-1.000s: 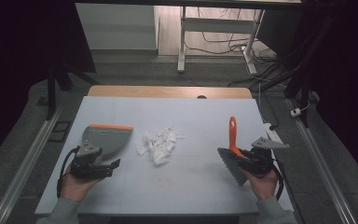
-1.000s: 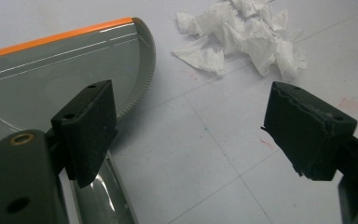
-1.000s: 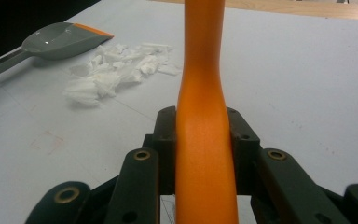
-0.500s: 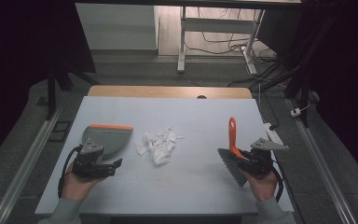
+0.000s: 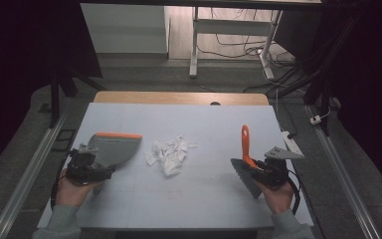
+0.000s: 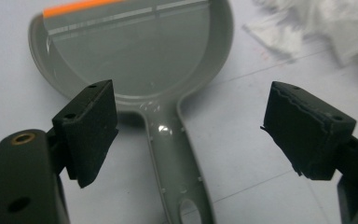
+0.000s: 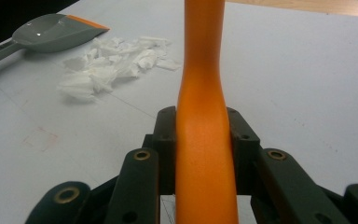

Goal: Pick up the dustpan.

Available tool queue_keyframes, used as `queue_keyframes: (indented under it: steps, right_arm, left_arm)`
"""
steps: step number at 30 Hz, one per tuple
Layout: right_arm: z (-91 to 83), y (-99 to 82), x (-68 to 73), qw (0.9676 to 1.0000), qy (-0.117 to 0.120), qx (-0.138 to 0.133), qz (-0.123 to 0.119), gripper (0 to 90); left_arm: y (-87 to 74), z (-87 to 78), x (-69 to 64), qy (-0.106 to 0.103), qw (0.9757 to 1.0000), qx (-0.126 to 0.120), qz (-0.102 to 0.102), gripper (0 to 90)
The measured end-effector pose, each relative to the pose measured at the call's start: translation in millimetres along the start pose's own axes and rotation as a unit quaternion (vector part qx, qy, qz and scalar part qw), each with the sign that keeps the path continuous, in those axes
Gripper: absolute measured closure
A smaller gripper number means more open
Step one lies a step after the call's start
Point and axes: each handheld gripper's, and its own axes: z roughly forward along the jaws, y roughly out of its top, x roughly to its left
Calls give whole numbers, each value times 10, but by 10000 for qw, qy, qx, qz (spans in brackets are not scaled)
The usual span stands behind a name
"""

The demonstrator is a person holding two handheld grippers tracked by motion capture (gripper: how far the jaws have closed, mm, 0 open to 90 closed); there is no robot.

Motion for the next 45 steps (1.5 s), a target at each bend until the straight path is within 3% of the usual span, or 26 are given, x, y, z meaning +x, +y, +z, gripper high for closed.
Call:
queue_keyframes:
  steps: [3, 6, 8, 16, 35, 37, 38, 41, 45]
  right_arm:
    - [-33, -13, 2, 10000, -32, -3, 24, 699]
    - [-71, -19, -7, 9999, -80, -42, 45, 699]
    - [-81, -20, -12, 9999, -90, -55, 58, 699]
    - [-68, -23, -17, 9999, -109, -13, 53, 699]
    - [-60, -29, -32, 9998, -184, 39, 99, 699]
    - [-60, -29, -34, 9998, -178, 42, 101, 699]
    - [-58, -32, -39, 9998, -189, 42, 109, 699]
    - [-55, -35, -43, 9997, -195, 52, 123, 699]
    - [-49, -40, -42, 9997, -203, 71, 128, 699]
  left_arm:
    - [-8, 128, 10, 55, 9997, 256, -32, 178]
    - [-8, 218, -5, 258, 9987, 437, 51, 178]
    - [-17, 261, 1, 377, 9979, 516, 51, 180]
    - [-78, 362, 45, 507, 9960, 738, -67, 214]
    - [-56, 524, 91, 587, 9934, 829, -539, 469]
    - [-54, 530, 90, 614, 9934, 811, -532, 484]
    - [-56, 531, 97, 614, 9935, 787, -543, 546]
    - [-70, 531, 126, 620, 9940, 716, -550, 611]
    - [-76, 523, 160, 624, 9944, 662, -532, 619]
